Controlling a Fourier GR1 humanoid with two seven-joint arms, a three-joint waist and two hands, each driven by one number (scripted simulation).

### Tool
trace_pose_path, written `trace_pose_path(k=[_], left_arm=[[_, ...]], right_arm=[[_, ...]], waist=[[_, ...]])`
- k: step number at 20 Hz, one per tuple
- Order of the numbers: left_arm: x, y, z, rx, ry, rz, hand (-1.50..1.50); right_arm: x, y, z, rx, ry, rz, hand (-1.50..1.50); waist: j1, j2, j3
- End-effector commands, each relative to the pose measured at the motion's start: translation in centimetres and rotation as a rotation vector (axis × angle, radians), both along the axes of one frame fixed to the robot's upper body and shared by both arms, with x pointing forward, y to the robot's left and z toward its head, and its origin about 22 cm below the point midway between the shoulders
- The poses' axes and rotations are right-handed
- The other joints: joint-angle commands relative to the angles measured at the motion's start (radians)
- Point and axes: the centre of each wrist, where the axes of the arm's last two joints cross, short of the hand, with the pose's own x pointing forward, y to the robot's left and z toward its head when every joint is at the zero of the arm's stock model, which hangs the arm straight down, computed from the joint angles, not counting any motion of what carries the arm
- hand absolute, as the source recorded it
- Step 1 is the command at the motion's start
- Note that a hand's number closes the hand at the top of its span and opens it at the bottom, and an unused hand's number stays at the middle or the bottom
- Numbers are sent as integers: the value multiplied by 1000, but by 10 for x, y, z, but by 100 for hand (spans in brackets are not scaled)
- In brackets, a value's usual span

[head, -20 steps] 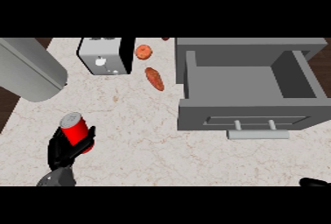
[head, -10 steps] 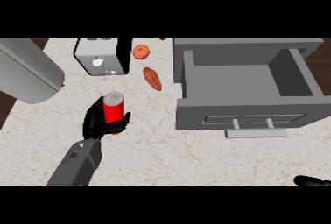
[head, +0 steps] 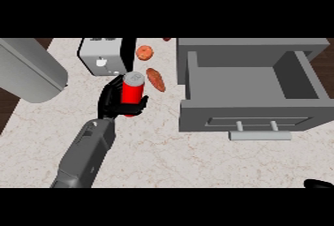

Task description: Pick up the can, place it into the drawer and close the drawer

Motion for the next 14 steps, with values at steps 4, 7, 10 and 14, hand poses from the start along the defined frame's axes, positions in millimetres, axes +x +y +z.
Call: trace_pose_path(k=[4, 7, 10, 14], left_arm=[[24, -45, 67, 49, -53, -98, 150], [30, -68, 120, 30, -56, -107, 150], [26, -73, 147, 11, -49, -146, 150], [42, -87, 177, 47, -69, -125, 150]], right_arm=[[20, 10, 3, -9, -12, -22, -150], [1, 9, 3, -1, 18, -6, -150], [1, 2, 14, -15, -5, -22, -150], [1, 11, -7, -26, -1, -12, -150]], waist=[[11, 0, 0], [10, -4, 1], [10, -4, 1], [-2, 2, 0]])
